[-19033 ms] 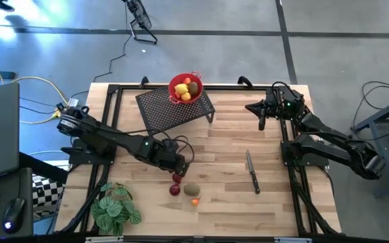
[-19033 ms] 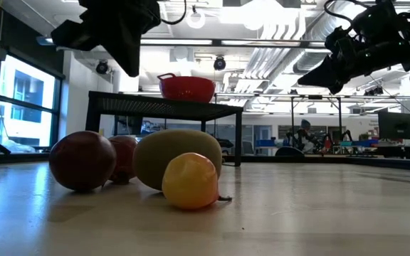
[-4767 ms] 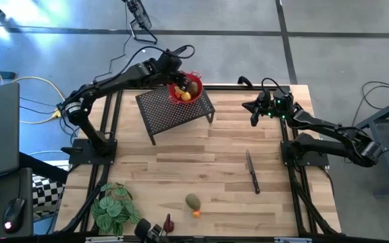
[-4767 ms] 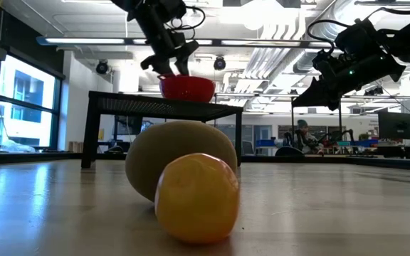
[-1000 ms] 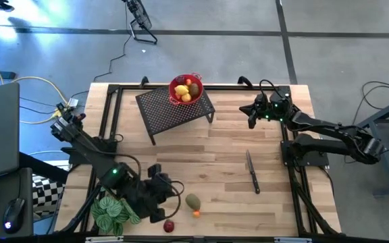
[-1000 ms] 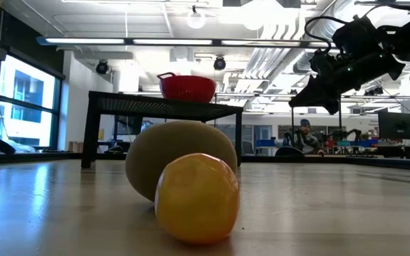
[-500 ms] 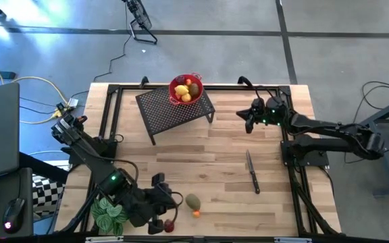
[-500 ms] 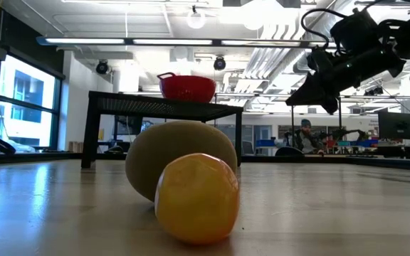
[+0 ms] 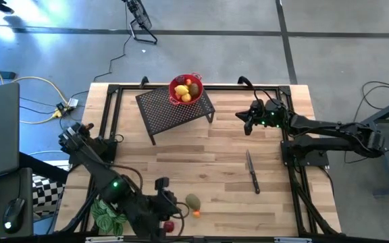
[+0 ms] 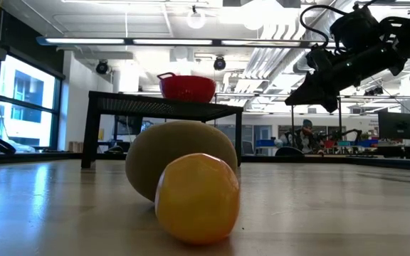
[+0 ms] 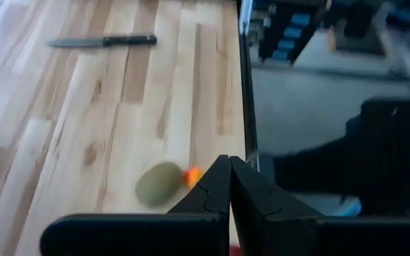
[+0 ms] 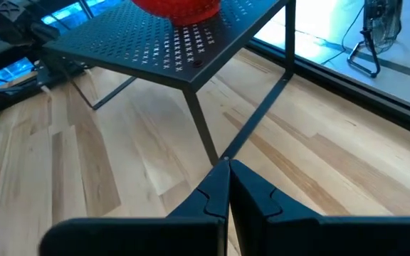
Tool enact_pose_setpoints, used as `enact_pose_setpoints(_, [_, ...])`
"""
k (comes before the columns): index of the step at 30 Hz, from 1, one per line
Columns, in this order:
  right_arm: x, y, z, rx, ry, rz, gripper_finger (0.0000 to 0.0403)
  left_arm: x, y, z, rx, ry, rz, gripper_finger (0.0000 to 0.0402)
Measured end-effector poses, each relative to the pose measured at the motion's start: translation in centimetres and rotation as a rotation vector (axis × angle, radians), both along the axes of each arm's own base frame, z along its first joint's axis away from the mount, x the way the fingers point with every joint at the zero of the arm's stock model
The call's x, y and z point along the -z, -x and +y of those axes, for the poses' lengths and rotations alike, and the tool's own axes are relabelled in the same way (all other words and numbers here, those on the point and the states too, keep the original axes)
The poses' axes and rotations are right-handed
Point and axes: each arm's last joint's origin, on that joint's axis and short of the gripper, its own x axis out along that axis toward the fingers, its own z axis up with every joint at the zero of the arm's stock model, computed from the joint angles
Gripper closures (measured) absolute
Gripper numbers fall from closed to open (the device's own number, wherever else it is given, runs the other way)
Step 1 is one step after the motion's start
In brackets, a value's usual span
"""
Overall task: Pick & Place Fruit
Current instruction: Put the pomegranate into the red strainer bowl on the shelf
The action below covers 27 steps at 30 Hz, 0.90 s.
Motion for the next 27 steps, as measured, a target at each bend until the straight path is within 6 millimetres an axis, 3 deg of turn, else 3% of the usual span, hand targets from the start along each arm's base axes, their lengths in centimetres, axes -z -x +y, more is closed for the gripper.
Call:
enact_pose_setpoints(7, [0.0,0.0,-0.1,0.019,0.009,0.004,0.0400,0.4,0.2,-0.6,-0.014,-0.064,0.181,0.0401])
enact_pose_setpoints(13, [0.0,0.0,0.0,0.017,0.003,0.007,0.0400,1.9,0.5,-0.8,0.008,-0.104,0.268,0.0401])
enact_pose_setpoints(20, [0.4,0.2,0.0,0.017,-0.018,0.044,0.0400,6.2,0.5,-1.1,-0.003,-0.081,0.398,0.0401])
enact_pose_setpoints(27, [0.7,0.3,0.1,0.016,-0.035,0.075,0.0400,10.1,-0.2,-2.1,0.041,0.026,0.392,0.0401])
